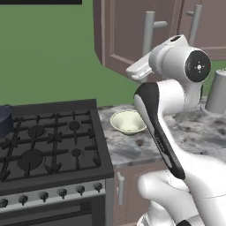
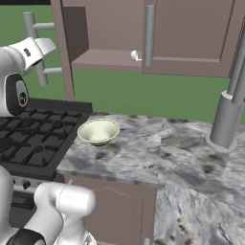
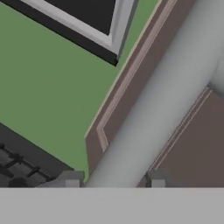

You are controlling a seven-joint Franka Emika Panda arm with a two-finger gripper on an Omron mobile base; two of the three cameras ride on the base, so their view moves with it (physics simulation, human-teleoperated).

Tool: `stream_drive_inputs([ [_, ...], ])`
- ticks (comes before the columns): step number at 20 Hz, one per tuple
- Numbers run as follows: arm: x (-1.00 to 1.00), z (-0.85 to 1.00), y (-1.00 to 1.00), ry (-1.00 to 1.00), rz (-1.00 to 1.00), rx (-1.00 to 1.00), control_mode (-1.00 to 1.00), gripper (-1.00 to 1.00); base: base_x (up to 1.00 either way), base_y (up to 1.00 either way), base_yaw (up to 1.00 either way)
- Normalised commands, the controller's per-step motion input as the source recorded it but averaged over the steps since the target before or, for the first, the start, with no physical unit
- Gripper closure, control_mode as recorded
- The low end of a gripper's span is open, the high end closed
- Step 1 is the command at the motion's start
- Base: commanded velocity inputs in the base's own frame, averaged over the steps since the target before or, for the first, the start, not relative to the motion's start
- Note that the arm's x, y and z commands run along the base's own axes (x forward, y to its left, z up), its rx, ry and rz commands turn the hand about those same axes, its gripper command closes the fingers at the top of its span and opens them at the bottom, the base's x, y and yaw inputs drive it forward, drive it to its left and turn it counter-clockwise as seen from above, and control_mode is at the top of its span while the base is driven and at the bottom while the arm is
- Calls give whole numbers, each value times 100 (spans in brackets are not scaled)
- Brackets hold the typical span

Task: Open the cabinet and move the ladle to the pot. Then close the cabinet.

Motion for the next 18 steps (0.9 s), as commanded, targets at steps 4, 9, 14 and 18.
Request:
stream_drive_inputs([
  [4,-84,12,-1,-2,0,0,-100,-100,0,0,0],
  [9,-100,0,-62,-2,-4,10,-100,-100,0,0,0],
  [14,-58,4,-98,3,-4,30,-100,-100,0,0,0],
  [18,0,0,-100,10,5,56,-100,-100,0,0,0],
])
